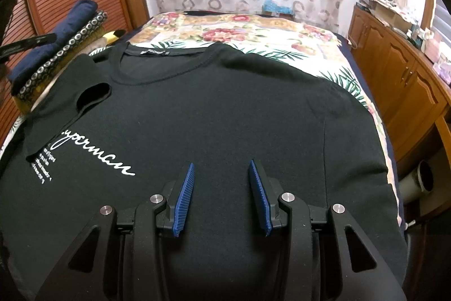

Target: Fold small clothes

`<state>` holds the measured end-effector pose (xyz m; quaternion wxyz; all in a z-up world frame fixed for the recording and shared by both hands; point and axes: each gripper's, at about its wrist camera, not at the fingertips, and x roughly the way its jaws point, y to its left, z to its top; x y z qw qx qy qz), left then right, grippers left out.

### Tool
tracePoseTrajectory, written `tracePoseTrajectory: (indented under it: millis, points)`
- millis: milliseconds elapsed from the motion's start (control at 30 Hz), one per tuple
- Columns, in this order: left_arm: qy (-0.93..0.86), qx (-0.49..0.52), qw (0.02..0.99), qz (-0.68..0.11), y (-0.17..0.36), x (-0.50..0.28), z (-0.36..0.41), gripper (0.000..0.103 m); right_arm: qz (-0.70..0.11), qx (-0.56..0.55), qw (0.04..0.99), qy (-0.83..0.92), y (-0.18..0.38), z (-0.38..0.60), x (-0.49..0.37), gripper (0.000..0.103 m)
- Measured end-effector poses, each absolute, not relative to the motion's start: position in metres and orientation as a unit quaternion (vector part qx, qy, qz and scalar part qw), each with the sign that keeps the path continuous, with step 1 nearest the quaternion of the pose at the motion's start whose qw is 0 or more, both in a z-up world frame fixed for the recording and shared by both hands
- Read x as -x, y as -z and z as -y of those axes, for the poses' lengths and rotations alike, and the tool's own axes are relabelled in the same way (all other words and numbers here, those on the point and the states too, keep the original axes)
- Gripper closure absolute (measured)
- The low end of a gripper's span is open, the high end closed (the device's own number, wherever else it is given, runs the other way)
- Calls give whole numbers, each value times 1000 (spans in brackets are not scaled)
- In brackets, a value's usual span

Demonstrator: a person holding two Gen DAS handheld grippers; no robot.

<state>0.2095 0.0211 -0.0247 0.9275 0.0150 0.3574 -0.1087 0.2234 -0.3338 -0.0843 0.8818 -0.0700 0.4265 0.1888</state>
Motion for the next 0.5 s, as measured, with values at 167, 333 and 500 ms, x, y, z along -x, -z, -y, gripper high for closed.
tracePoseTrajectory:
  millis: [167,333,500]
  points:
    - [134,-27,918,-372,48,-195,3,50,-426,70,882,-189,84,334,-223,63]
    - [148,-32,904,-401,72,-193,20,50,-425,75,883,-186,85,332,-222,63]
    - [147,-45,893,-423,85,-192,31,50,-424,77,883,-185,85,332,-222,63]
